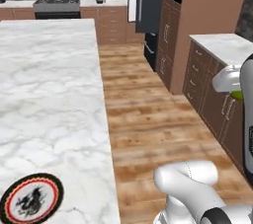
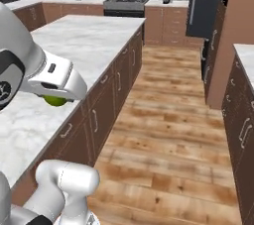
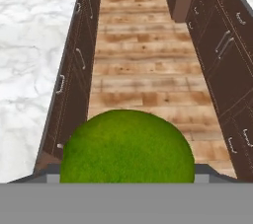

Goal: Transport the steak and lime to the fridge. Place the steak on the rack containing meat and place the lime on the rack containing the vegetable, ensuring meats and vegetables are on different racks.

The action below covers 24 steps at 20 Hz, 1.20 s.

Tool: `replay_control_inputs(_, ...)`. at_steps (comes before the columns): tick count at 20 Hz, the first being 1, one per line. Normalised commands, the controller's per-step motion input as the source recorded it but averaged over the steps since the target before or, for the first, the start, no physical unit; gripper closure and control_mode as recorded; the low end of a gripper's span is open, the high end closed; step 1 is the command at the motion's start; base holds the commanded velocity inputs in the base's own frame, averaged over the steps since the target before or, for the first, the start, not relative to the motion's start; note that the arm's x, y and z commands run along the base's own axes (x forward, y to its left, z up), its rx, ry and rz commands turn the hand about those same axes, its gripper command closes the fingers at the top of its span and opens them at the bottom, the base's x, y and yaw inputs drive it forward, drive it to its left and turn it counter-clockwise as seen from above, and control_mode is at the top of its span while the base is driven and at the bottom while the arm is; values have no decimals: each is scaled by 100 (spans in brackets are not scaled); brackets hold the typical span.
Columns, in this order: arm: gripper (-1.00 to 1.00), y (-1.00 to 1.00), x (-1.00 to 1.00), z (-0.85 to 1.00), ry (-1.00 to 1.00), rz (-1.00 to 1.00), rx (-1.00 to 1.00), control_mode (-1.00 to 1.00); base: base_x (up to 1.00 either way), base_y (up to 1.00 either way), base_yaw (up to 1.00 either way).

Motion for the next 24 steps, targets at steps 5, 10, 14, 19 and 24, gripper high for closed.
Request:
replay_control_inputs(5, 100, 0, 0, 0, 0, 0, 0, 100, 100, -25, 9)
replay_control_inputs(10, 100, 0, 0, 0, 0, 0, 0, 100, 100, -23, 7)
replay_control_inputs(14, 100, 0, 0, 0, 0, 0, 0, 100, 100, -13, 2)
replay_control_inputs(19, 100, 0, 0, 0, 0, 0, 0, 100, 100, -27, 5)
replay_control_inputs(24, 100, 0, 0, 0, 0, 0, 0, 100, 100, -26, 5)
